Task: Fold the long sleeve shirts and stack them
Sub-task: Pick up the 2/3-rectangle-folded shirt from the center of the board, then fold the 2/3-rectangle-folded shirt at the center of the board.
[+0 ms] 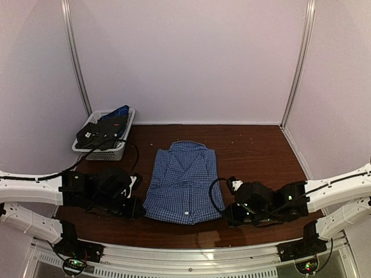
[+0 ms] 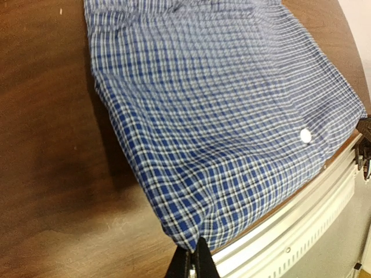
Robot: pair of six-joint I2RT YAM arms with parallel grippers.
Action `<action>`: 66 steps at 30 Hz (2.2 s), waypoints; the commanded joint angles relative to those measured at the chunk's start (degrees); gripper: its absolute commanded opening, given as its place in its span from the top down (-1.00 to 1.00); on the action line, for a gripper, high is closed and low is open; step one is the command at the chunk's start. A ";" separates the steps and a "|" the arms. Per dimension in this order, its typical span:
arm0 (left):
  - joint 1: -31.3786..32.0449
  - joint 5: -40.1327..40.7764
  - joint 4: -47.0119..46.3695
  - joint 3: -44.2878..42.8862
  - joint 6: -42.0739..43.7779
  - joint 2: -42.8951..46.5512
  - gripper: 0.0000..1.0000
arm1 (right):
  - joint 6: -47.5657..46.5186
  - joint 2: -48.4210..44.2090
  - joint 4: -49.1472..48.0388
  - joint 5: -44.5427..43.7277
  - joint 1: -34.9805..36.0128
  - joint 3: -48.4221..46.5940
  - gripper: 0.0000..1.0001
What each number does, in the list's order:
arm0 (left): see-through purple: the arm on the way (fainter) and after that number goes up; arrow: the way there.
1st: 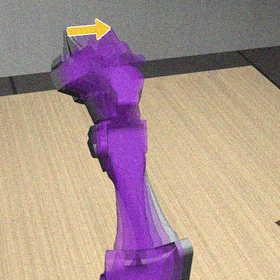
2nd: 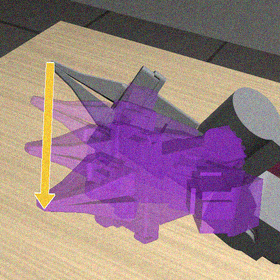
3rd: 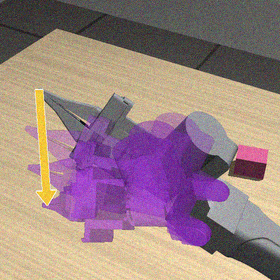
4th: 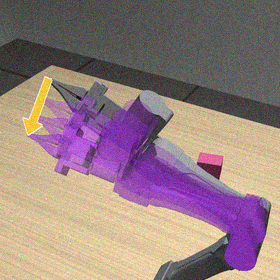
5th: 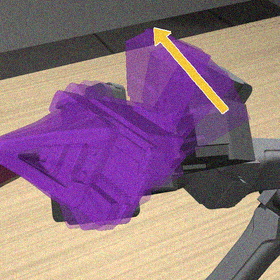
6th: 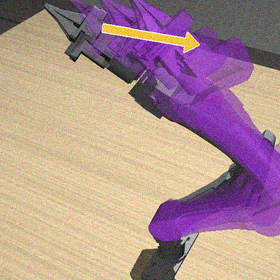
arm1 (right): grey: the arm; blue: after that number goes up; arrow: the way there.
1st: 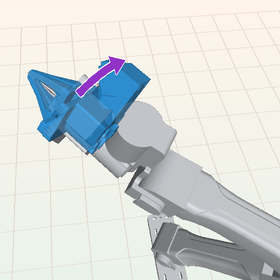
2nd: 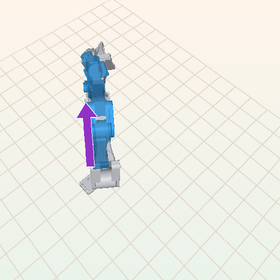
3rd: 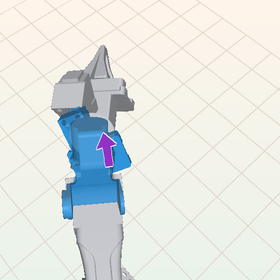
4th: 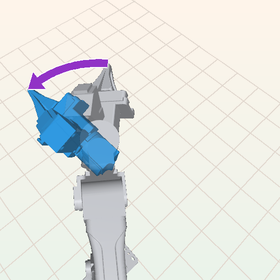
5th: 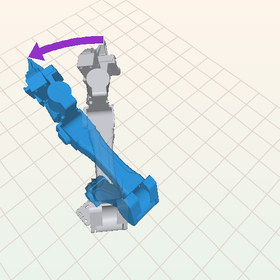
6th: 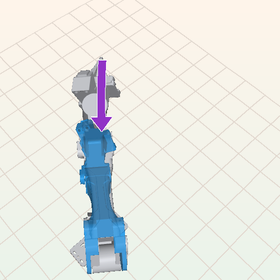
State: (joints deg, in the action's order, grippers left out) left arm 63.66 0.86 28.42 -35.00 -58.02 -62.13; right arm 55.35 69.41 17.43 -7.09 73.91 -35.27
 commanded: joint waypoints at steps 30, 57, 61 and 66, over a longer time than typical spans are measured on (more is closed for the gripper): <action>-34.20 -16.69 -26.76 -34.98 19.91 -54.87 1.00 | -24.44 48.56 -10.25 16.55 -41.41 -38.40 1.00; -33.42 -7.61 -20.94 -29.01 21.99 -39.63 0.04 | -22.41 27.77 -11.04 11.79 -42.73 -23.34 0.25; -33.35 -6.68 -19.84 -28.88 22.61 -37.22 -0.10 | -23.90 25.98 -8.52 9.91 -41.43 -24.23 -0.01; -29.42 -7.85 -19.80 -26.82 21.65 -34.51 0.16 | -24.69 25.85 -7.35 8.99 -35.23 -25.35 0.12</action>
State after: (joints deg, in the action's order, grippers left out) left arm 30.96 -7.16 8.51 -62.63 -36.71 -99.94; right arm 32.16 96.79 7.84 4.01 34.02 -58.52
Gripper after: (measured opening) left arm 0.467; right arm 0.466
